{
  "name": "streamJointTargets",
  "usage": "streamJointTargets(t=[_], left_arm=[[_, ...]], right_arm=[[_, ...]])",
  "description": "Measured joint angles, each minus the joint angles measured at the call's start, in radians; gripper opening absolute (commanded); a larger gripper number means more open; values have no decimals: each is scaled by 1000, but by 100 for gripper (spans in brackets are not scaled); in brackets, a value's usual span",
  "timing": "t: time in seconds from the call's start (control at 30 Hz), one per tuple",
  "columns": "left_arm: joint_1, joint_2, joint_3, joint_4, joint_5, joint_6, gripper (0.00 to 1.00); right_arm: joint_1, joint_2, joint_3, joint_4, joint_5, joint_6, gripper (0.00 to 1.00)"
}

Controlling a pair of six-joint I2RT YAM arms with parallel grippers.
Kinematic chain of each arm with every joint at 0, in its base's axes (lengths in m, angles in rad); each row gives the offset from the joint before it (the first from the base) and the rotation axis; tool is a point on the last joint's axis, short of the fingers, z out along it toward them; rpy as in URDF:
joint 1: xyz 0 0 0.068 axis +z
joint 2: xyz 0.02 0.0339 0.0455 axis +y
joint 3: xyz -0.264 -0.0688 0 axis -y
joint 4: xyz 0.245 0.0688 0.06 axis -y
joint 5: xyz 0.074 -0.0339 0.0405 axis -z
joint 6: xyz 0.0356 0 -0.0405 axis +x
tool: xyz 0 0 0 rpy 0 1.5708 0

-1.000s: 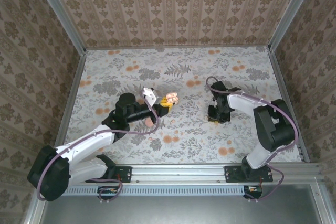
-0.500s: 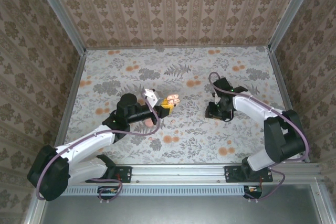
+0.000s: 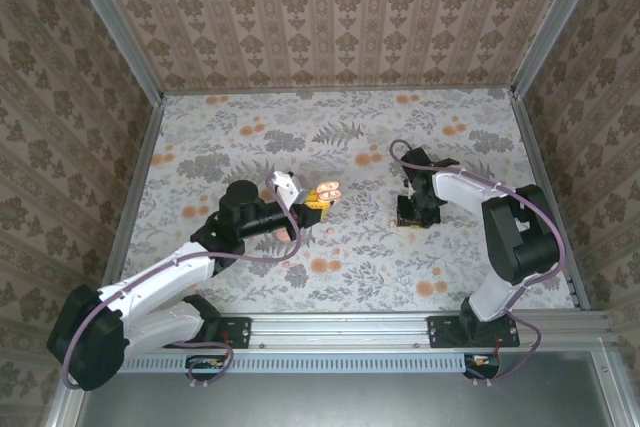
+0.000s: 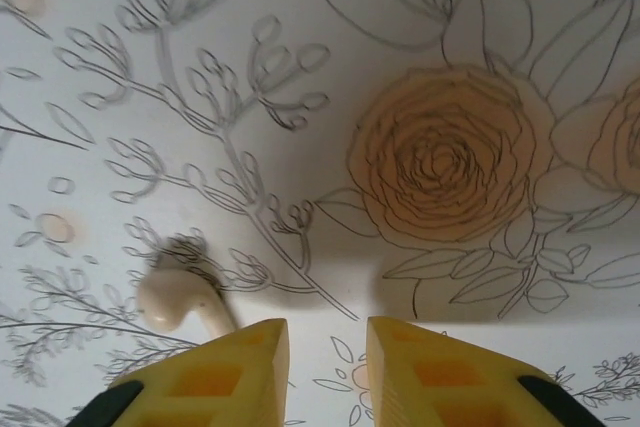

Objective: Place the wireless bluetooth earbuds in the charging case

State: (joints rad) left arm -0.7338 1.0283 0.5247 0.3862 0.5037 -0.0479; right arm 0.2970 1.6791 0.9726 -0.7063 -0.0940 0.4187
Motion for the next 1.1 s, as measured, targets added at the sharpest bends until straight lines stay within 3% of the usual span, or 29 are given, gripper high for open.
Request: streamJointTargets(t=[0.47, 0.97, 1.1], left_arm=[[-6, 5, 0, 2, -3, 0, 0], [-8, -2, 0, -2, -11, 4, 0], [-8, -8, 0, -2, -14, 8, 0]], right_arm=[[18, -5, -26, 16, -27, 76, 24], [122, -15, -6, 10, -127, 136, 22], [117, -80, 23, -19, -115, 140, 27]])
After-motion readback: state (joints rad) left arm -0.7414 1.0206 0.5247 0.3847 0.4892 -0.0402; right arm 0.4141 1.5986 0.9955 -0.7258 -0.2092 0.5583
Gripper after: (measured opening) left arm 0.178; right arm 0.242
